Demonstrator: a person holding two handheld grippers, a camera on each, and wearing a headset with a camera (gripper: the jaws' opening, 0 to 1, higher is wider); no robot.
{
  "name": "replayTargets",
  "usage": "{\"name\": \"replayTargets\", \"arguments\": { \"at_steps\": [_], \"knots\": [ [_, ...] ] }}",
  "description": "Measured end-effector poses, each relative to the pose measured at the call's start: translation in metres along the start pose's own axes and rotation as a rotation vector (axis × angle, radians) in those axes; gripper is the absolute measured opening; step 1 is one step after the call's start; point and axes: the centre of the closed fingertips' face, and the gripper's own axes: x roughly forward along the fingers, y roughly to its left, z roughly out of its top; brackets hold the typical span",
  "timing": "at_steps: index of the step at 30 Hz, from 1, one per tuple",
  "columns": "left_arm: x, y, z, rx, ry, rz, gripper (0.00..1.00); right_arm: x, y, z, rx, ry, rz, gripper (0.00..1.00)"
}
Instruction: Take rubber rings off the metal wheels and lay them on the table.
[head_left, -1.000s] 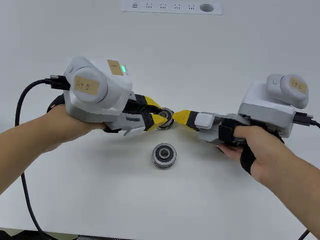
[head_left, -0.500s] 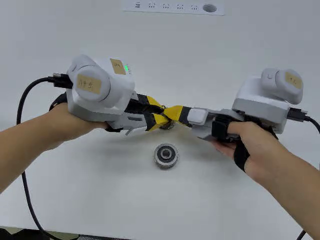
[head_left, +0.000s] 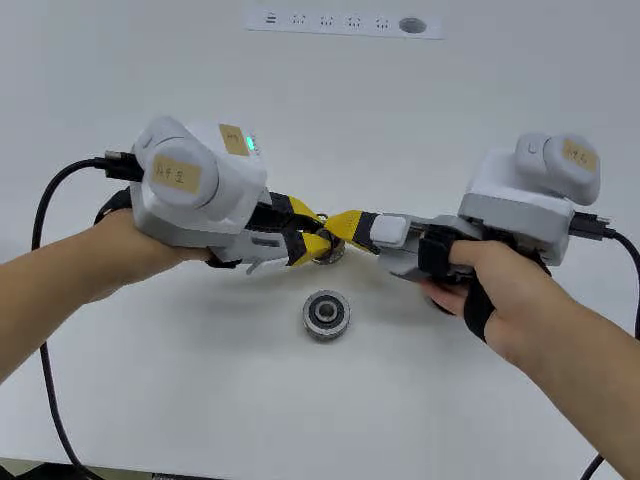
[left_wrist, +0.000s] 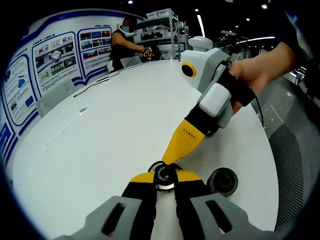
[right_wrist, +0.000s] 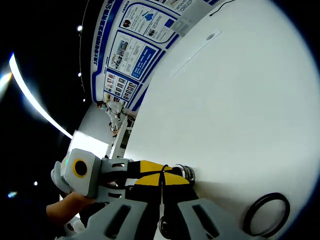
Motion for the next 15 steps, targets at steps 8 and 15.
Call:
{"name": "replayTargets", "arguments": {
  "at_steps": [8, 15],
  "knots": [
    [-0.004, -0.002, 0.003, 0.046, 0.003, -0.002, 0.14, -0.001, 0.0, 0.001, 0.032, -0.01, -0.005, 0.02],
    [-0.017, 0.0, 0.006, 0.019, -0.019, 0.016, 0.17, 0.001, 0.005, 0.001, 0.052, -0.013, 0.0, 0.02]
  ]
}}
